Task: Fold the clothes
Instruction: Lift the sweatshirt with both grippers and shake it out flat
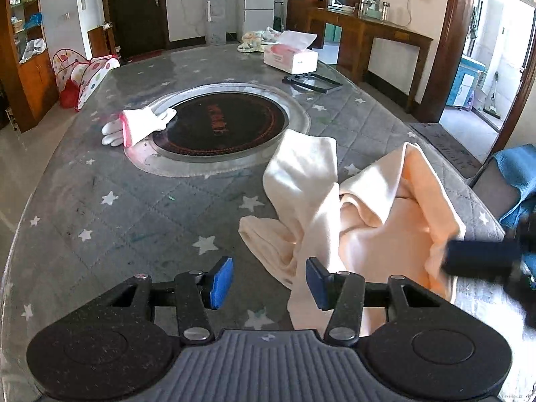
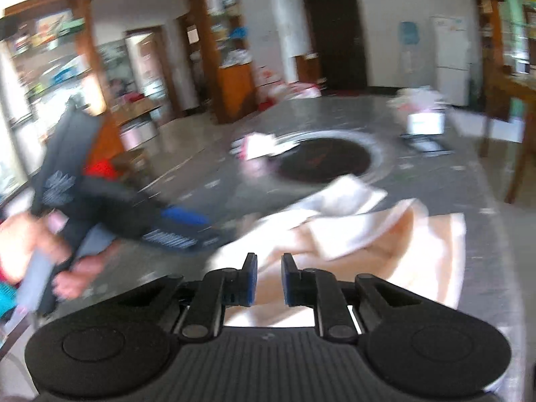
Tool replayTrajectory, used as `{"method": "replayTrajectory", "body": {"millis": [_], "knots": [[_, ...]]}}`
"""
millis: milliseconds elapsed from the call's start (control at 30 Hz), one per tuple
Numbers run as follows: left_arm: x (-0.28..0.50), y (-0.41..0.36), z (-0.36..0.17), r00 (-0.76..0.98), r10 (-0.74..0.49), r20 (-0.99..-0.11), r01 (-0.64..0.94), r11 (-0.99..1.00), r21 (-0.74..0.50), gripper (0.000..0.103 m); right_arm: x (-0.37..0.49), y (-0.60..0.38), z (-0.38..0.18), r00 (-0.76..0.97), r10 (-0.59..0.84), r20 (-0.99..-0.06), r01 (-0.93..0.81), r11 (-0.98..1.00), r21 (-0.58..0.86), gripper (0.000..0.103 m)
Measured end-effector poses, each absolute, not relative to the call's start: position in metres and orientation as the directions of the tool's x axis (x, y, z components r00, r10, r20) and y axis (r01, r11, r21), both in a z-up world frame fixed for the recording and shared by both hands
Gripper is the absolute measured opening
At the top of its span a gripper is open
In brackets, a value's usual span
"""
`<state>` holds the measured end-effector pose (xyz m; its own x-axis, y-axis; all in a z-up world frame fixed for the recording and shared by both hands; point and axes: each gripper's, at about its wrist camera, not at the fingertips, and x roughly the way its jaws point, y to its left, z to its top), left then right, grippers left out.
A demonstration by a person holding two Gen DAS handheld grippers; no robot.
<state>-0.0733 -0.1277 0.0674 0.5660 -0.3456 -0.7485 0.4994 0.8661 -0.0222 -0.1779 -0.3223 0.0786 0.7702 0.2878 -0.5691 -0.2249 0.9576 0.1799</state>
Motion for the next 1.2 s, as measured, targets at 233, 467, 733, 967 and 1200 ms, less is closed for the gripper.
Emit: {"method": "replayTrajectory", "body": {"millis": [233, 467, 733, 967, 1200], "knots": [[-0.08, -0.132, 0.076, 0.561, -0.385, -0.733, 0.509, 0.859, -0.061, 0.056, -0.15, -0.375, 0.069, 0.781, 0.118, -0.614, 0.009, 0.98, 0.199, 0.026], [-0.075, -0.149, 0.071, 0.523, -0.396, -0.755, 0.562, 0.826, -0.044, 0.056, -0.127, -0.383, 0.047, 0.729, 0.116, -0.674, 0.034, 0.978, 0.205, 0.025], [-0.068, -0.159, 0.055, 0.479, -0.404, -0.78, 0.592, 0.804, -0.053, 0.015, -0.118, -0.377, 0.039, 0.692, 0.1, -0.715, 0.034, 0.985, 0.17, 0.003], [-0.066, -0.158, 0.053, 0.472, -0.396, -0.787, 0.589, 0.806, -0.052, 0.018, -0.111, -0.379, 0.03, 0.657, 0.097, -0.748, 0.071, 0.979, 0.19, 0.005], [-0.063, -0.157, 0.055, 0.465, -0.414, -0.783, 0.601, 0.797, -0.064, 0.012, -0.109, -0.375, 0.033, 0.654, 0.112, -0.749, 0.037, 0.983, 0.18, 0.002]]}}
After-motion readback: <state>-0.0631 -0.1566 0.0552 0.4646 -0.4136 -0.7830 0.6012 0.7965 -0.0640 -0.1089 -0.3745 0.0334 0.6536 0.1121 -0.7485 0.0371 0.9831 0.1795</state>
